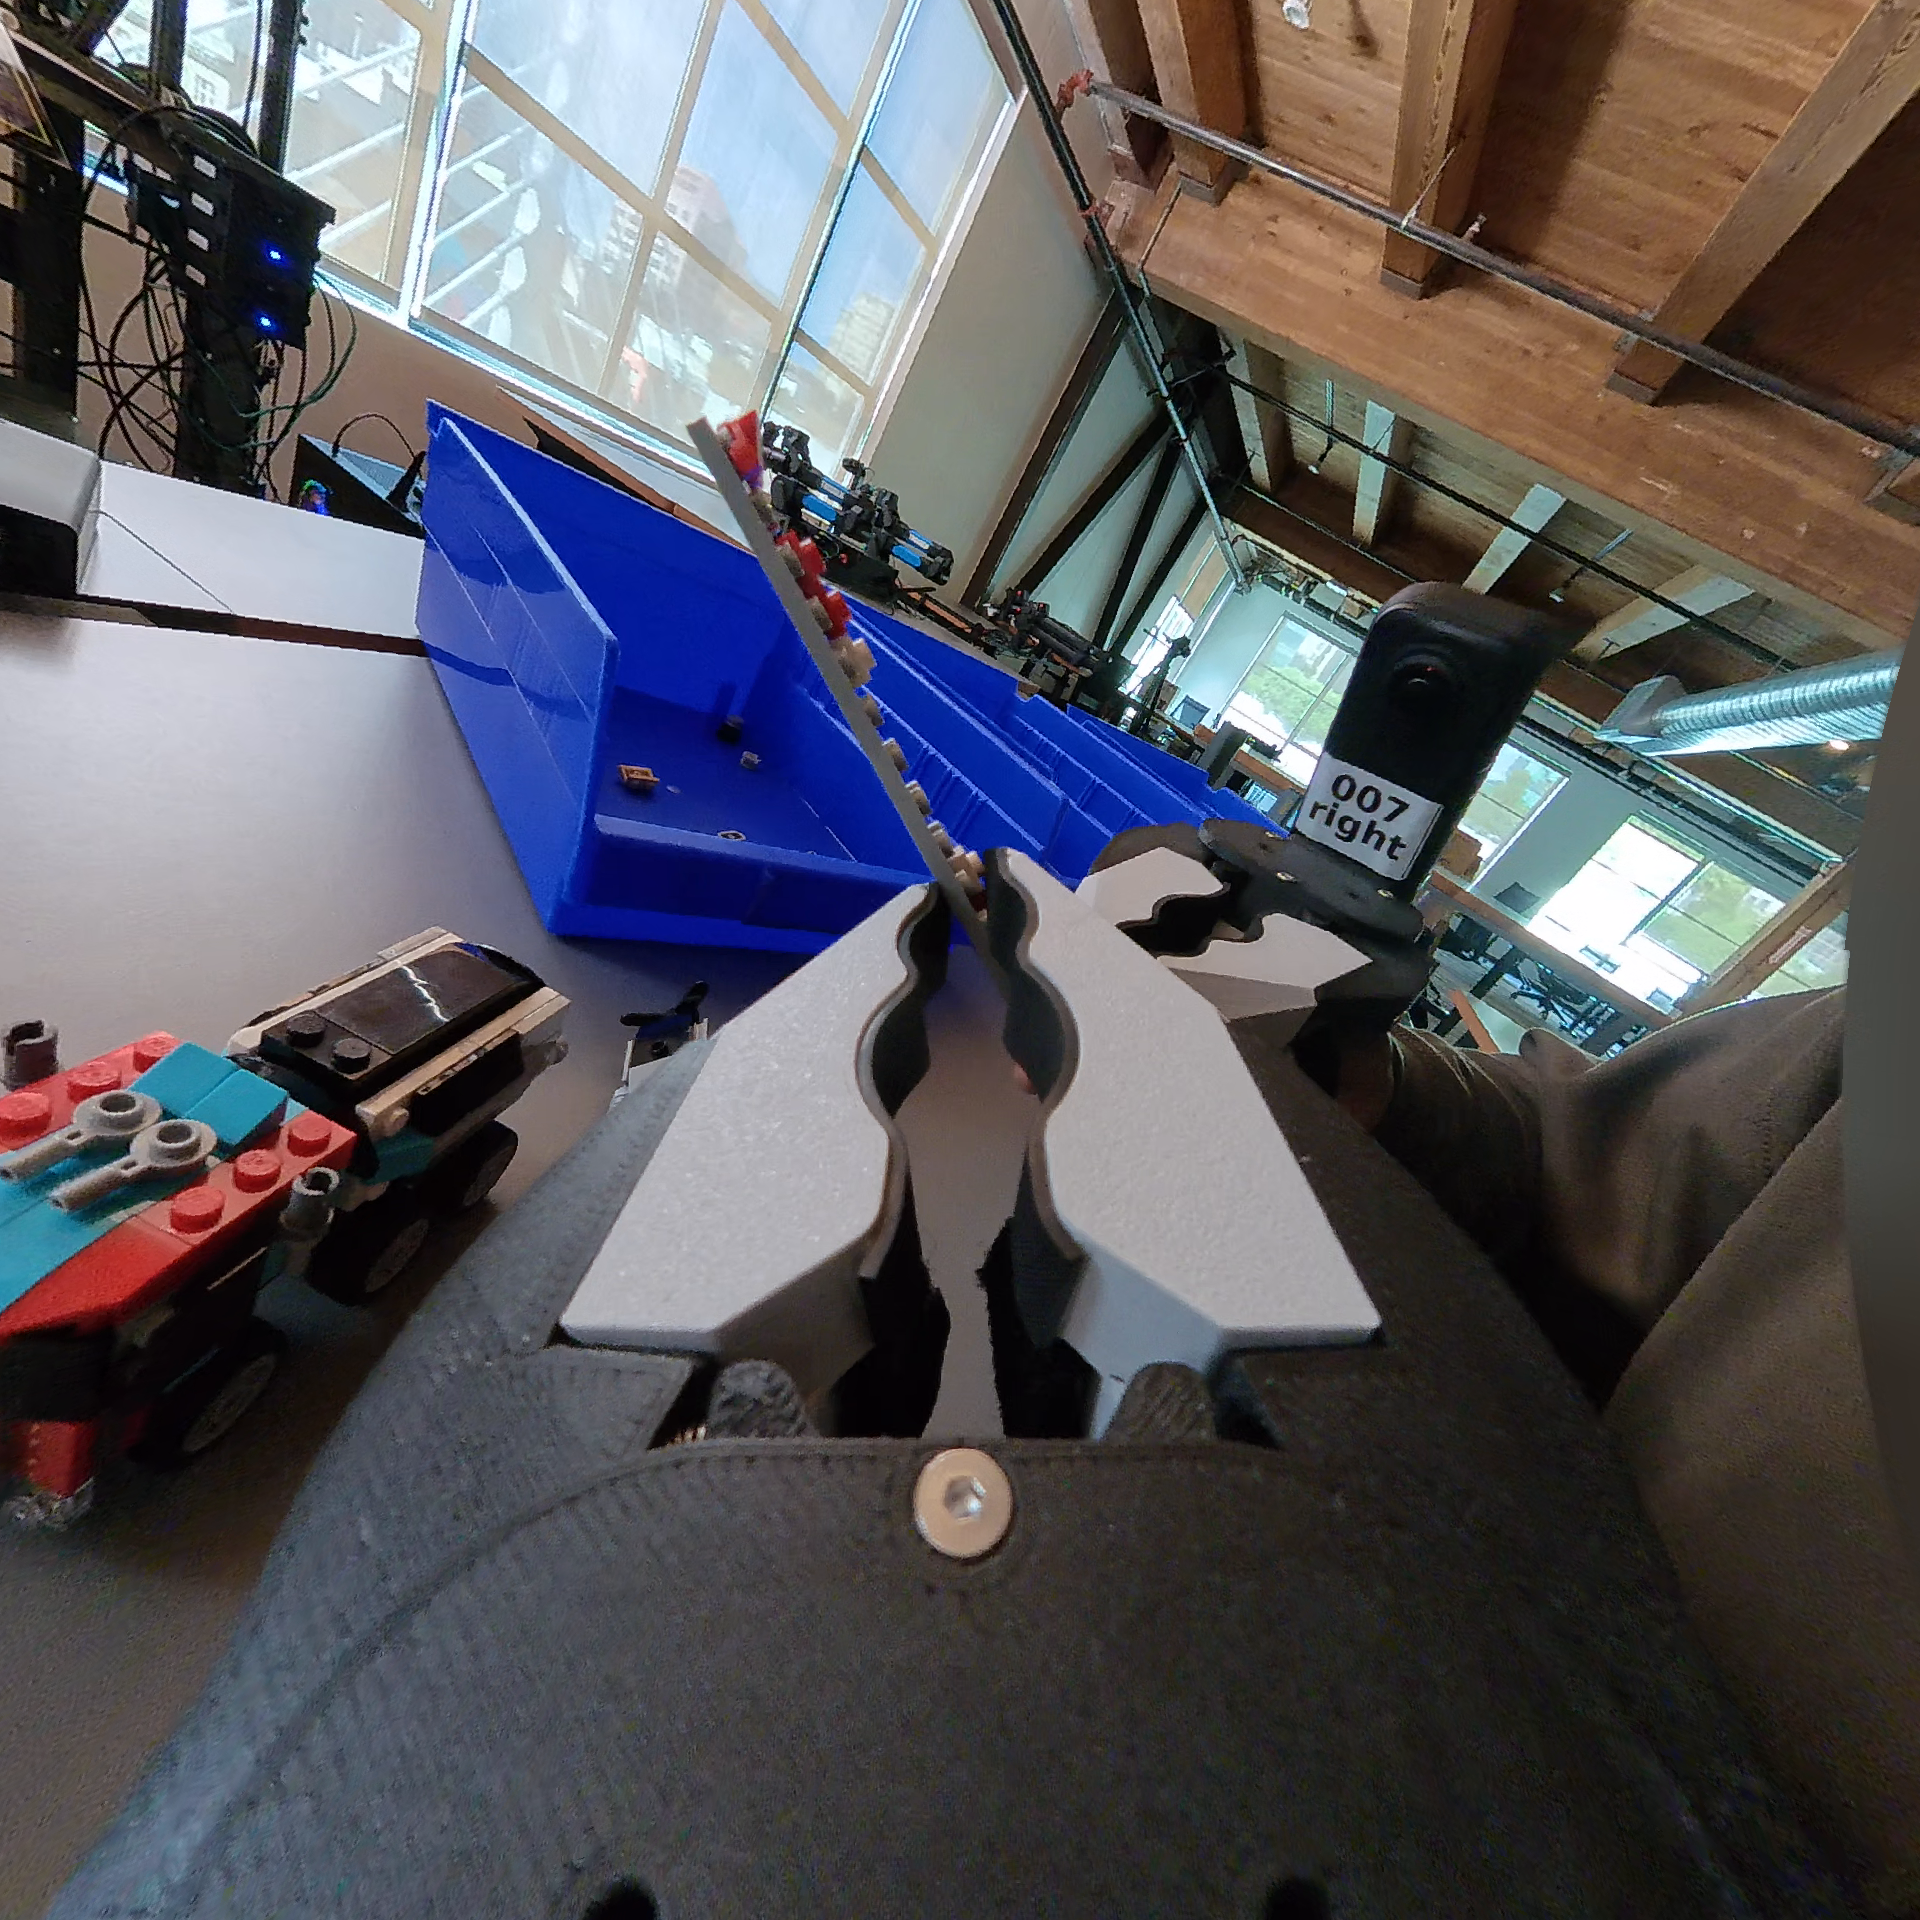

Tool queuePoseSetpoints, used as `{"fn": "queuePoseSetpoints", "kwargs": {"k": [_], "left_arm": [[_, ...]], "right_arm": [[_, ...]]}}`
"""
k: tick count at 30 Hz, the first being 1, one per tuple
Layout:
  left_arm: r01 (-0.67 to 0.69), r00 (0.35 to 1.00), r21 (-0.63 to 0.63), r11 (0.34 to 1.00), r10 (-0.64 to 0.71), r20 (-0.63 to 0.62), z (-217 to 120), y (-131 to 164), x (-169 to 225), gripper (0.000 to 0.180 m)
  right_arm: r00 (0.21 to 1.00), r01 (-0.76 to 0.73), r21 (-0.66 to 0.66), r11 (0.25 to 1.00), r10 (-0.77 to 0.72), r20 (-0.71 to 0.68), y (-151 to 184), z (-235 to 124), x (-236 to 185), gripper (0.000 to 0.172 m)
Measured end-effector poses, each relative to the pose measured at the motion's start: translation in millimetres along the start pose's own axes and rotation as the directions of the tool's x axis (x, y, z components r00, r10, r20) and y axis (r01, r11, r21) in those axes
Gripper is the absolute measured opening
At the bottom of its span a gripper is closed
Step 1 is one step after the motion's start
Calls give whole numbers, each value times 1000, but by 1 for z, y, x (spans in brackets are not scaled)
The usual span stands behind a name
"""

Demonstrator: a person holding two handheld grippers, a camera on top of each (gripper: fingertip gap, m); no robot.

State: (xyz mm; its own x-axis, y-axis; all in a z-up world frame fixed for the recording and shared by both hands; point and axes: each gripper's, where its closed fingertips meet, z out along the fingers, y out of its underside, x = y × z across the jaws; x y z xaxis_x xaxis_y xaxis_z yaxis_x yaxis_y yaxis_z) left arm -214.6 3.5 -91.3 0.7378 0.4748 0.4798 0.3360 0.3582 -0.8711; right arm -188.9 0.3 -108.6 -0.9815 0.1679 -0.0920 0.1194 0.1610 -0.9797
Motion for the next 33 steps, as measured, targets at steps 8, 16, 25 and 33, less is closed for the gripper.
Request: {"fn": "queuePoseSetpoints", "kwargs": {"k": [8, 16, 25, 33], "left_arm": [[40, 999, -6, 999, -40, -16, 1, 2, 0, 10], [71, 997, -4, 997, -71, -33, 1, 2, 0, 9], [90, 996, 31, 995, -89, -14, -2, -4, -3, 10], [109, 994, 38, 993, -108, -16, -2, -3, -1, 10]], "right_arm": [[1000, 7, -3, 1000, -7, 24, 1, 0, -1, 7], [998, -37, 9, 999, 36, 58, 1, -1, -2, 7], [999, 36, -9, 999, -36, 13, 3, 2, -2, 0], [976, 184, -21, 983, -185, -117, -3, 2, 3, 17]]}}
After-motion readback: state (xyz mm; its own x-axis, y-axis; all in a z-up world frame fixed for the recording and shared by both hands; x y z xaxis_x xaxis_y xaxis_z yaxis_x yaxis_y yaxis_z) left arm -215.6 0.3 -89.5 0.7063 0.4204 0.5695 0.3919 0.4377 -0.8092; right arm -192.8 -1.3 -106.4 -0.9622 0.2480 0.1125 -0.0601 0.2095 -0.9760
